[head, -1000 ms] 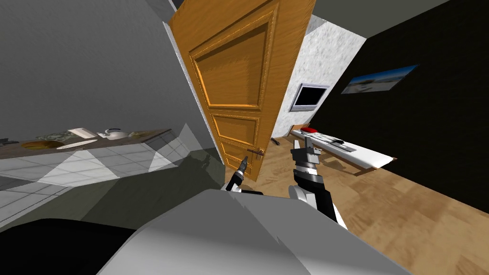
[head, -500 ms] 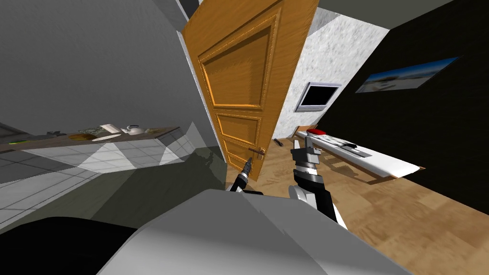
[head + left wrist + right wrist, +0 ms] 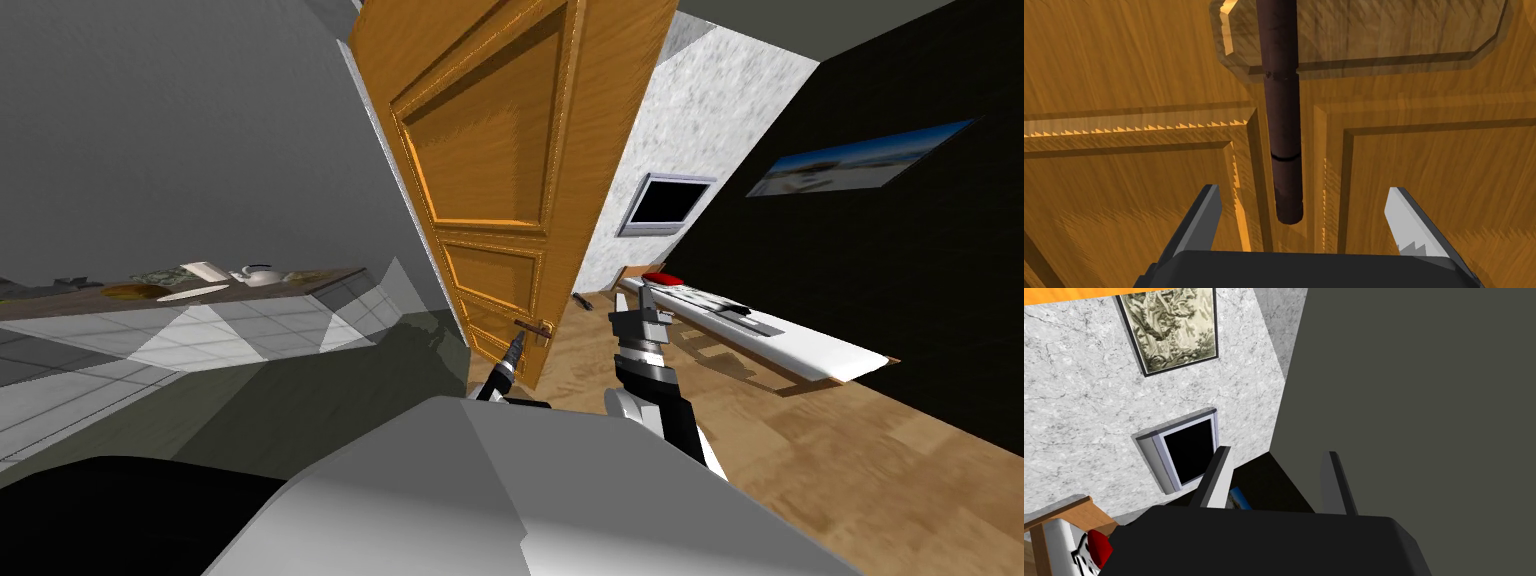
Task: Push the door open
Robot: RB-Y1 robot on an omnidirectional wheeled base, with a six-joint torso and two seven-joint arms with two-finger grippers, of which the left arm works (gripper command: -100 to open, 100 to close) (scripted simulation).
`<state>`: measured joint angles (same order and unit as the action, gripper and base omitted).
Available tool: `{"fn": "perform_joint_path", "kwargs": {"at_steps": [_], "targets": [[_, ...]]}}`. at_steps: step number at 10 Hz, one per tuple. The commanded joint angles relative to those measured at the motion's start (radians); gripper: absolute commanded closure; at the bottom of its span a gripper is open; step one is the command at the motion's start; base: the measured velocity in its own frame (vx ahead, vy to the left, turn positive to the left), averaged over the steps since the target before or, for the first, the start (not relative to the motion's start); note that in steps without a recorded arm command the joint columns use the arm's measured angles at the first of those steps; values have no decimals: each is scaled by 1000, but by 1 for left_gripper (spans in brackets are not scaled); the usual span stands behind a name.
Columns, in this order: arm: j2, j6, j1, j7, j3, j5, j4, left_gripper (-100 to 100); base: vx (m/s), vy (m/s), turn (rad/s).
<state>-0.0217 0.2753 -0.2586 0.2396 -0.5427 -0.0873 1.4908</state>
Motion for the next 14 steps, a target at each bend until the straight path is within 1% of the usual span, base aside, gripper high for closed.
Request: {"fn": "perform_joint_path", "kwargs": {"at_steps": [1,2,3,4,5,10,11,12,13,14], "targets": [[15,-3,11,-1,6,0,-7,-100,224,-136,-16],[43,-6,18,-2,11,0,-12,-100,209,-160,-18],[61,-7,21,-2,13,0,-14,-100,139,-125,-6],[47,-9,18,-2,12,0,-7,-100,47,-46,23],[47,-9,18,-2,12,0,-7,100,-6,5,-11],[47,-9,18,-2,12,0,-7,100,-10,9,-5],[14,-8,17,-3,31,-6,-7,100,73,-122,65],[9,-7,17,-3,36,-8,-6,100,128,-173,112],[0,-6,17,-3,48,-11,-5,100,141,-168,97],[-3,-5,17,-3,62,-15,-4,100,158,-170,115]]}}
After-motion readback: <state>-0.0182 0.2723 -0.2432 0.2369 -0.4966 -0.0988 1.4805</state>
